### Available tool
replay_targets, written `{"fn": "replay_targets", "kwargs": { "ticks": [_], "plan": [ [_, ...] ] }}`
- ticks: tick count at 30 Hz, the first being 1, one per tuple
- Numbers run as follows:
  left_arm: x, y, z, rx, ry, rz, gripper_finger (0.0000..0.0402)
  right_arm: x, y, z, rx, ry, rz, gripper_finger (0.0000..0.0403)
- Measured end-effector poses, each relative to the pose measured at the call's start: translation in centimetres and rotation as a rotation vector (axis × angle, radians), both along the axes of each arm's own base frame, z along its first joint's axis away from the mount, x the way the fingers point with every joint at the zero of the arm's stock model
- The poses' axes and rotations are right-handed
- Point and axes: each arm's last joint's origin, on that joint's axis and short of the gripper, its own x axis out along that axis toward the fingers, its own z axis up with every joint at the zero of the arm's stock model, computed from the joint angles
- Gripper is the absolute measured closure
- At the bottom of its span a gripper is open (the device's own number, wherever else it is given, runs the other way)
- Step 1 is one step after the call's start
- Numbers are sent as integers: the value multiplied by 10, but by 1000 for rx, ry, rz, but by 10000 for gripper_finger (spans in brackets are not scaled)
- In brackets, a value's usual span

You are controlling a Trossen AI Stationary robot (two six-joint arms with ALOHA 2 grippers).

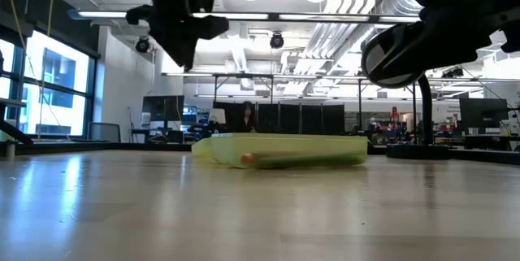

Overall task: Pick & place school supplies into a supply box
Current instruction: Close the yellow supply box

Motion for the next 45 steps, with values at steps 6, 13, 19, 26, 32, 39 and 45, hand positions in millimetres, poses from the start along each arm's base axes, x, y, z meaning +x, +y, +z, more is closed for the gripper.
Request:
{"fn": "replay_targets", "kwargs": {
  "ticks": [6,13,19,26,32,39,45],
  "plan": [
    [-8,0,-30,-46,11,59,294,0,0,1,91,-6,-66,316],
    [-29,11,-69,-155,-2,180,388,-2,4,0,196,1,-167,316],
    [-36,32,-82,-220,-222,140,347,-8,14,-1,229,7,-162,316],
    [-51,65,-111,-222,-363,199,369,-15,24,-2,264,3,-220,316],
    [-51,80,-125,-193,-579,203,385,-19,25,-7,185,22,-213,316],
    [-56,97,-125,-169,-579,223,370,-29,15,-25,259,-75,-221,316],
    [-59,124,-125,-166,-610,196,385,-39,-4,-36,351,-242,-302,329]
  ]
}}
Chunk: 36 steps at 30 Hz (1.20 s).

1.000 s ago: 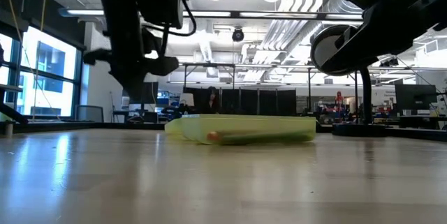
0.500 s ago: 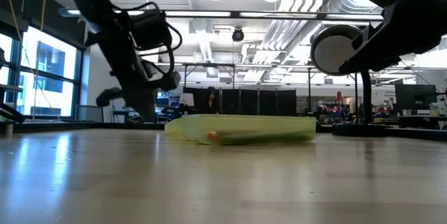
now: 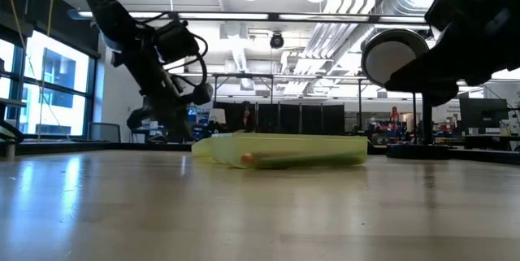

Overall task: Pick & place school supplies into a supply box
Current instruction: Close the yellow supply box

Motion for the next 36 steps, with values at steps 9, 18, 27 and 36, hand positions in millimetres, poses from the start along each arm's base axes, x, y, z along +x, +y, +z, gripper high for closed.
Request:
{"fn": "replay_targets", "kwargs": {
  "ticks": [9,18,27,36],
  "plan": [
    [16,16,-24,-4,-94,-83,391,11,-9,-5,6,38,-14,395],
    [34,24,-38,-45,-108,-128,391,44,-10,-29,-35,185,-65,402],
    [36,25,-38,-52,-122,-169,375,78,-30,-51,-54,280,-146,403],
    [47,26,-26,-28,-289,-285,376,93,-45,-55,3,303,-97,403]
  ]
}}
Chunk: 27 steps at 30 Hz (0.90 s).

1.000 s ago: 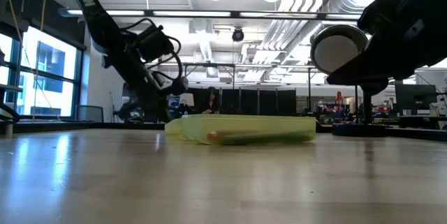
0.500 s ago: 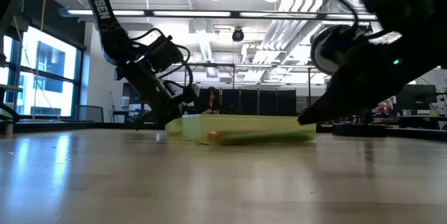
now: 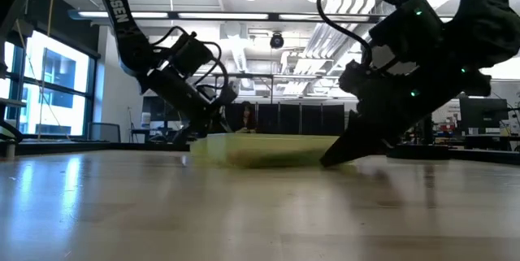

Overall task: Pick & place school supplies into a supply box
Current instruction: Close the yellow supply box

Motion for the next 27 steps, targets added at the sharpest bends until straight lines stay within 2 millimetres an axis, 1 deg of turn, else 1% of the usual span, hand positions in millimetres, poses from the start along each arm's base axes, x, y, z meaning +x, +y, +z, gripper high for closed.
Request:
{"fn": "replay_targets", "kwargs": {
  "ticks": [2,5,8,12,15,18,20,23,27],
  "plan": [
    [1,0,1,7,-12,-2,375,2,2,1,61,-7,39,403],
    [0,1,1,25,-4,-5,390,3,14,3,134,-9,127,403],
    [0,1,1,49,14,-13,390,3,23,4,131,-7,154,403],
    [-1,3,2,110,50,63,380,2,30,5,110,-9,153,403],
    [-5,9,6,138,49,118,391,2,31,5,114,-14,149,403],
    [-7,14,6,133,44,65,391,2,32,5,122,-16,146,403],
    [-8,16,6,130,43,3,375,2,32,5,117,-16,150,403],
    [-8,15,6,137,49,-49,334,2,31,5,110,-21,152,403],
    [-9,17,6,167,70,-4,281,3,30,6,109,-22,149,403]
  ]
}}
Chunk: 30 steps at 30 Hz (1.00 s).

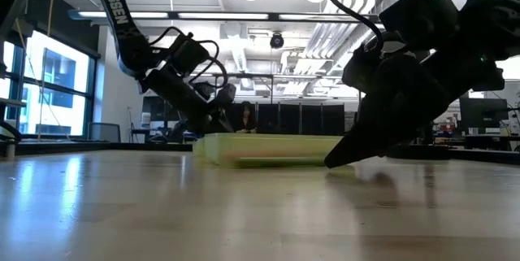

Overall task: Pick & place school supplies into a supply box
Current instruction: Close the yellow supply box

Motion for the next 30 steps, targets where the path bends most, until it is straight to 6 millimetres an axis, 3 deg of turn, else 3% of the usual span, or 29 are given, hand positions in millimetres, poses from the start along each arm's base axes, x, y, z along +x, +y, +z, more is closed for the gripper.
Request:
{"fn": "replay_targets", "kwargs": {
  "ticks": [5,10,17,30],
  "plan": [
    [0,0,0,35,27,-6,233,0,0,0,0,0,1,403],
    [0,0,-1,32,26,-15,213,0,0,0,0,-1,-1,403],
    [2,1,-11,35,50,-39,225,0,0,0,0,-1,0,403],
    [11,6,-1,44,31,-66,256,2,1,4,23,-42,15,403]
  ]
}}
